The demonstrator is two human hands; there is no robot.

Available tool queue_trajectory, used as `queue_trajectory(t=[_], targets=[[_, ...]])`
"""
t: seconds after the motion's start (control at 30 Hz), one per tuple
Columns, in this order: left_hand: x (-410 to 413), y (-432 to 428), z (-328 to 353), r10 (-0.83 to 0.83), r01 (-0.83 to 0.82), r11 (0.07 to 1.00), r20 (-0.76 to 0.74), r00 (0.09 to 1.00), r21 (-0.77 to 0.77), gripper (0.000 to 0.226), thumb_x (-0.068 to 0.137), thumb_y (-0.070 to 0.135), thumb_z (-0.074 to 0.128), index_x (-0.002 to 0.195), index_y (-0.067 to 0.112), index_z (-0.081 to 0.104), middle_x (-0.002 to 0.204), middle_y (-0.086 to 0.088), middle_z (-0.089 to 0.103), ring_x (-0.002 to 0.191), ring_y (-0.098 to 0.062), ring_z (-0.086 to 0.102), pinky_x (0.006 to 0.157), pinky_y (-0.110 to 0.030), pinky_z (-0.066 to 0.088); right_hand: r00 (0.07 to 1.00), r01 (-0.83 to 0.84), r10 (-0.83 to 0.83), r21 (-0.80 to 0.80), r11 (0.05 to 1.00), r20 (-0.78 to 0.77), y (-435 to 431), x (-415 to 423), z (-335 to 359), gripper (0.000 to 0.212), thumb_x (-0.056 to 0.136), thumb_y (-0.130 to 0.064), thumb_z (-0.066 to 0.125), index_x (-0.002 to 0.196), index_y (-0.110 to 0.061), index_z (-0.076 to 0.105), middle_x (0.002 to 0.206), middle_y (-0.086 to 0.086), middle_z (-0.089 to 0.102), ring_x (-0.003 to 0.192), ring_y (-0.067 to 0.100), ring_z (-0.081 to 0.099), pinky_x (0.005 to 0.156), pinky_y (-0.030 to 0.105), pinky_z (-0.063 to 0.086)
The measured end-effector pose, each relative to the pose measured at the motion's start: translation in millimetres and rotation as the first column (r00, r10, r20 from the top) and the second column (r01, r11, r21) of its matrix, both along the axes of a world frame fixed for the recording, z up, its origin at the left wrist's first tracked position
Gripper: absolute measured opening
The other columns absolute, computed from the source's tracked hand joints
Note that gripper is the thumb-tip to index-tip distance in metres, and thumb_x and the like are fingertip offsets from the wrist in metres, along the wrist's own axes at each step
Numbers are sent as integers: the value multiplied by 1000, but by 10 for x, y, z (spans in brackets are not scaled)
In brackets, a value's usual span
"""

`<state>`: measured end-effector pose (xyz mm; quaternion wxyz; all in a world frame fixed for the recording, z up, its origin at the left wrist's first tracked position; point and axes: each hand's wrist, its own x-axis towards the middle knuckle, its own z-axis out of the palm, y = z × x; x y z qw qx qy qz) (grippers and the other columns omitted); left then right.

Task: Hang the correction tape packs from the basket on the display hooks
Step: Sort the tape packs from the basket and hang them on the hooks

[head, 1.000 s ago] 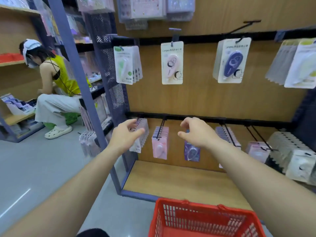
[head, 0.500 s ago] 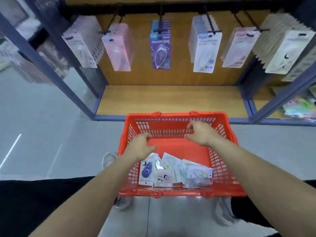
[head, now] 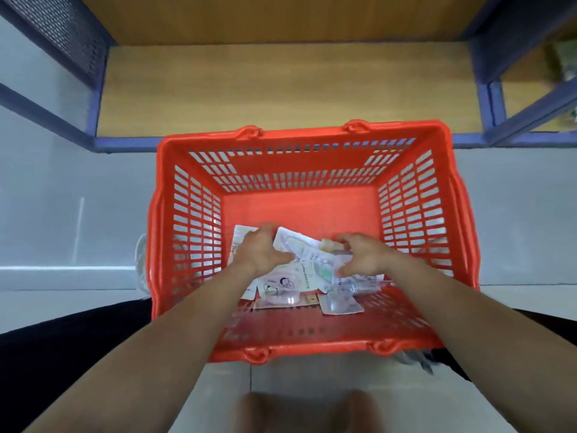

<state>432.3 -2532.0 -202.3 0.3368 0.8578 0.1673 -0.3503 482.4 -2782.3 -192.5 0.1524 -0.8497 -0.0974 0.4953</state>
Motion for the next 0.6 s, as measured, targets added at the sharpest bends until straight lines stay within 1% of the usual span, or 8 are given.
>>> queue_trajectory(t=[0.1,0.17,0.23,0.3,0.33,0.4,0.5,0.6], targets=[[55,-113,-55,20,-20,999,-20,1000,-26,104,62,62,85,149,25,41,141,-6,58,131,-29,52,105,-45,47,1000,18,-18,0,1000,4,-47,-22,-116,86,73,-31,90,147,-21,48,122,-2,58,115,20,58,93,28,48],[62,-178,-80,25,-26,999,-29,999,-35,99,65,61,87,147,28,40,138,-5,60,128,-30,55,104,-45,47,999,44,-44,10,999,13,-87,-25,-174,76,72,-31,91,139,-22,56,111,-4,55,109,20,58,89,28,47],[54,-227,-112,24,-25,998,-31,999,-56,91,69,53,89,143,27,42,128,-4,63,119,-28,59,99,-42,49,997,66,-67,26,998,45,-126,-20,-234,67,66,-35,93,125,-27,62,113,-3,50,116,20,49,90,27,41],[54,-276,-139,39,-41,996,-24,999,-84,86,73,44,90,141,24,41,120,-2,61,111,-25,60,94,-39,50,993,105,-107,41,994,44,-155,-13,-290,61,61,-39,94,111,-31,61,118,-5,44,118,17,41,96,29,39],[60,-300,-136,43,-44,995,-14,999,-88,84,73,41,90,140,23,42,117,-1,60,108,-24,60,92,-39,51,992,123,-124,48,991,21,-157,-8,-291,59,61,-40,95,108,-32,59,116,-7,49,114,16,46,95,31,43],[82,-343,-115,39,-37,997,17,999,-74,78,74,40,90,136,23,44,113,0,62,104,-23,61,90,-39,51,988,151,-149,52,987,-44,-149,-14,-291,59,62,-39,95,107,-34,56,107,-12,62,99,16,62,84,32,49],[93,-366,-102,40,-37,997,31,999,-71,74,75,39,89,134,23,46,110,-1,63,99,-22,61,83,-35,49,981,168,-158,79,983,-115,-140,-27,-286,55,63,-39,94,105,-37,59,100,-15,69,93,15,66,82,32,52],[90,-310,-91,87,-80,992,69,994,-94,68,77,35,88,131,21,49,116,0,60,102,-21,59,82,-31,47,967,235,-215,160,959,-135,-120,-16,-270,40,67,-34,94,95,-28,66,91,-10,73,85,14,68,76,31,52]])
